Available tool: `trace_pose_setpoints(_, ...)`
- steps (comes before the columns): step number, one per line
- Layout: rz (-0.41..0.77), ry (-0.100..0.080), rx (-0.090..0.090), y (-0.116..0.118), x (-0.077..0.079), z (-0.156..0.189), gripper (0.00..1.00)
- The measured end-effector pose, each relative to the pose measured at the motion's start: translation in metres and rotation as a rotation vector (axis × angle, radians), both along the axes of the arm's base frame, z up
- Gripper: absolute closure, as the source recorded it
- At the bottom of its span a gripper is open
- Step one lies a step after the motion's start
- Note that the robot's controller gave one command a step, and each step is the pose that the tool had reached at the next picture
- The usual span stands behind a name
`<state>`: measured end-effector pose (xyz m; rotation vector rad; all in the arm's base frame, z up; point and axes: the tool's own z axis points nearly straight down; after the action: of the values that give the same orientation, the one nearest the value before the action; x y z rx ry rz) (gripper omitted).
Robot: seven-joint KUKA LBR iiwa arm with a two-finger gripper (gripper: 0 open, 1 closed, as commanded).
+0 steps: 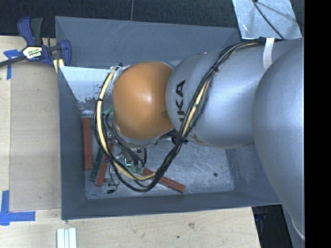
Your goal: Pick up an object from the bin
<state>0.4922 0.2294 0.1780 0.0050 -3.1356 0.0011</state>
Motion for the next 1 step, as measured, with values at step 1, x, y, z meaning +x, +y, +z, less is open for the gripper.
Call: trace_pose_setpoints(1, 0.017, -0.008, 0.001, -0.0333, 0.0243, -0.1112, 0.0)
